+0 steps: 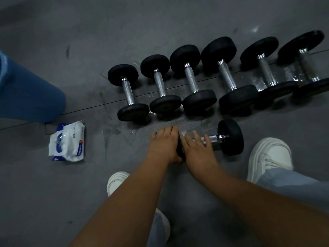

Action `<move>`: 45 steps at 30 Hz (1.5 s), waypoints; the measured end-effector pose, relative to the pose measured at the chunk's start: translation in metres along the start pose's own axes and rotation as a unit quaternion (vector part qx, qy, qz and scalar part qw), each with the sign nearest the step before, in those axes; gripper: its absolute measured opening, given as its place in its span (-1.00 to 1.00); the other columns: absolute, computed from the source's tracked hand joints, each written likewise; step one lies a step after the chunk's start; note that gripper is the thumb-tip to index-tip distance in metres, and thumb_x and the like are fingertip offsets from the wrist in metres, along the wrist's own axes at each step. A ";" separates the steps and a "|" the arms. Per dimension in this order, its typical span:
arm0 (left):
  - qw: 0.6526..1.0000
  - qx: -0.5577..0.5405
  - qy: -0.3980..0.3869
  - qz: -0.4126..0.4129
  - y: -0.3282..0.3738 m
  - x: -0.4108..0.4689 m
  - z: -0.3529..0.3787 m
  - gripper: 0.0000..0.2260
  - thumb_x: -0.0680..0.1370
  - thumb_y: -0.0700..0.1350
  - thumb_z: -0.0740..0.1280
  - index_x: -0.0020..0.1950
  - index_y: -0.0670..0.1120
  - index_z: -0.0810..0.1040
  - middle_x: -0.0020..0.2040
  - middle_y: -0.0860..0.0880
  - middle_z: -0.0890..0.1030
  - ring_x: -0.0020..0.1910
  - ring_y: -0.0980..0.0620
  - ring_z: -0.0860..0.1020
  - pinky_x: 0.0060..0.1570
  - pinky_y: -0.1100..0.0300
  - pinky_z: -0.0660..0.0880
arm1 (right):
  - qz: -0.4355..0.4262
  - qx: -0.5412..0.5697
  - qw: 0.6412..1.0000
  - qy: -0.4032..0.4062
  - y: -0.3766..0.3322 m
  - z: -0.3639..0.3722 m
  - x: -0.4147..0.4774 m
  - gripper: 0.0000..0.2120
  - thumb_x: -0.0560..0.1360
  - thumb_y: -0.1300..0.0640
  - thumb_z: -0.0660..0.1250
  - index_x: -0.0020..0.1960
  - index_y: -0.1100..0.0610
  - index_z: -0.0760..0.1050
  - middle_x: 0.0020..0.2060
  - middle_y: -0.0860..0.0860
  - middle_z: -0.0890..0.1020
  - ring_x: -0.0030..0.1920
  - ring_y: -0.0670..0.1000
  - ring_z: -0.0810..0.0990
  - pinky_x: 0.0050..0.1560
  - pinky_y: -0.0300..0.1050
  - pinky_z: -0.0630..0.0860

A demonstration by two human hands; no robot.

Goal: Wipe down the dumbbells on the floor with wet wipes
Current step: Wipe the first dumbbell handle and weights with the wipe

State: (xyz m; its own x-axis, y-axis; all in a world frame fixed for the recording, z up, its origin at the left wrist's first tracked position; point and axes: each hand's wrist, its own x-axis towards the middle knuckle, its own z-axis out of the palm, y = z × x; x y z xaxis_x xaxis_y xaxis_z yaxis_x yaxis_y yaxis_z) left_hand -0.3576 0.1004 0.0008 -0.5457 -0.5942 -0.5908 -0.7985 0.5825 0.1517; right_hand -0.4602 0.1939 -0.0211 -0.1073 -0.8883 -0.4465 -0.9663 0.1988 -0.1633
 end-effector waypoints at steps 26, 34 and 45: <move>1.000 -0.008 -0.015 -0.007 0.000 0.004 -0.006 0.05 0.23 0.23 0.56 0.54 -0.05 0.07 0.50 -0.04 0.23 0.46 -0.08 0.24 0.45 -0.11 0.17 | -0.058 -0.075 0.995 0.010 0.015 -0.006 0.015 -0.38 0.56 -0.05 0.20 0.54 0.10 0.12 0.49 0.03 0.27 0.54 0.13 0.04 0.45 0.28 -0.11; 1.000 -0.019 -0.019 -0.006 -0.002 0.004 -0.004 0.08 0.21 0.22 0.58 0.54 -0.05 0.07 0.48 -0.02 0.24 0.45 -0.08 0.24 0.45 -0.11 0.18 | -0.059 0.025 0.990 0.126 0.021 -0.002 0.021 -0.87 0.31 0.02 0.40 -0.14 -0.04 0.62 -0.20 -0.09 0.65 0.07 0.03 0.57 0.31 0.09 0.15; 1.000 -0.021 0.015 -0.010 0.002 -0.003 0.003 0.07 0.21 0.22 0.58 0.54 -0.05 0.08 0.47 -0.05 0.25 0.43 -0.10 0.27 0.44 -0.07 0.18 | 0.404 0.863 0.303 -0.012 -0.030 0.027 0.015 -0.74 0.57 0.33 0.12 -0.21 0.22 0.51 -0.44 0.08 0.63 -0.37 0.04 0.56 -0.24 -0.11 0.43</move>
State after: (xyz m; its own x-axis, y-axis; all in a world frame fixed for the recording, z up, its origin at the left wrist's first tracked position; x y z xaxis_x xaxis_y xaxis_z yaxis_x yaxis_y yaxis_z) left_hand -0.3567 0.1048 0.0008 -0.5363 -0.6223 -0.5702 -0.8190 0.5469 0.1735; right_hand -0.4269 0.1857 -0.0474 -0.1234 -0.2612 -0.9574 0.9371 0.2867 -0.1990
